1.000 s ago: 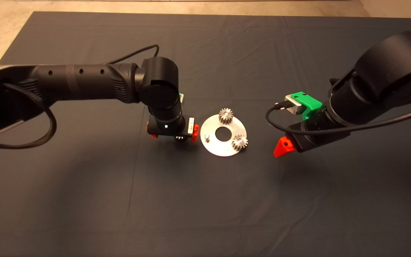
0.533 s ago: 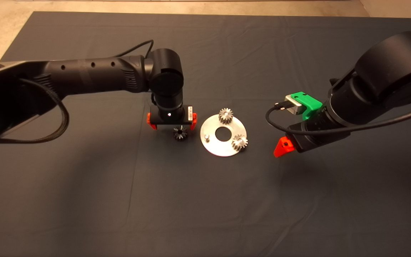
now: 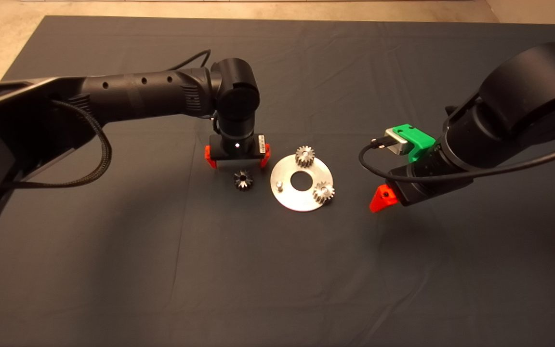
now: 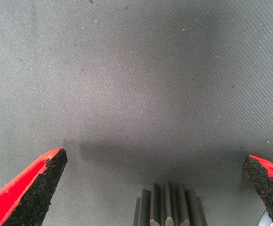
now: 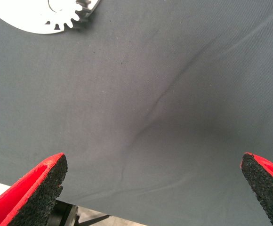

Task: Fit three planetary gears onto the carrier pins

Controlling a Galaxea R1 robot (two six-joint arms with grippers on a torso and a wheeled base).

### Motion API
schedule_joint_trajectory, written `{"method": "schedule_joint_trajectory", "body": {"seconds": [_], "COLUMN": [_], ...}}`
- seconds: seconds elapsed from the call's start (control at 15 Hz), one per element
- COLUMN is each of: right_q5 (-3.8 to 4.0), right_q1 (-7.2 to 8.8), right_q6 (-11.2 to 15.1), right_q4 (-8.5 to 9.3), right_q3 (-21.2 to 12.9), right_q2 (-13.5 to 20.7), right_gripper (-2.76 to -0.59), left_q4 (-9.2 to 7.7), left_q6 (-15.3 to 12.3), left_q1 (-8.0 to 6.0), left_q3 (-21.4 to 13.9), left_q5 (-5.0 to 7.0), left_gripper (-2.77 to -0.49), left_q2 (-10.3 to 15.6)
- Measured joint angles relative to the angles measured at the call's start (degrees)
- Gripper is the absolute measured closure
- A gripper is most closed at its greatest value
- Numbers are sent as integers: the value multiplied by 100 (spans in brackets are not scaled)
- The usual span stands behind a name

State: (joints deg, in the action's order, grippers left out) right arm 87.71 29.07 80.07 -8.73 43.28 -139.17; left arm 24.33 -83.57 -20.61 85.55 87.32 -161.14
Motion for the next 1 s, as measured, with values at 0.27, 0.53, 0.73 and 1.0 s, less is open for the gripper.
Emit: {"method": "schedule_joint_trajectory", "body": {"seconds": [0.27, 0.53, 0.73, 1.0], "right_q5": [0, -1, 2, -1], "right_q1": [-1, -2, -2, -2], "right_q6": [0, 0, 5, 59], "right_q4": [0, 0, 0, 0], "right_q3": [0, 0, 0, -32], "right_q2": [0, -2, 0, -2], "right_gripper": [-275, -275, -275, -275], "left_q4": [-93, -206, -226, -245], "left_q6": [-320, -880, -1355, -1660], "left_q1": [-165, -308, -308, -308], "left_q3": [-84, -698, -1238, -1598], "left_q5": [-6, -15, -15, -13], "left_gripper": [-275, -275, -275, -275], "left_q2": [24, 265, 497, 673]}}
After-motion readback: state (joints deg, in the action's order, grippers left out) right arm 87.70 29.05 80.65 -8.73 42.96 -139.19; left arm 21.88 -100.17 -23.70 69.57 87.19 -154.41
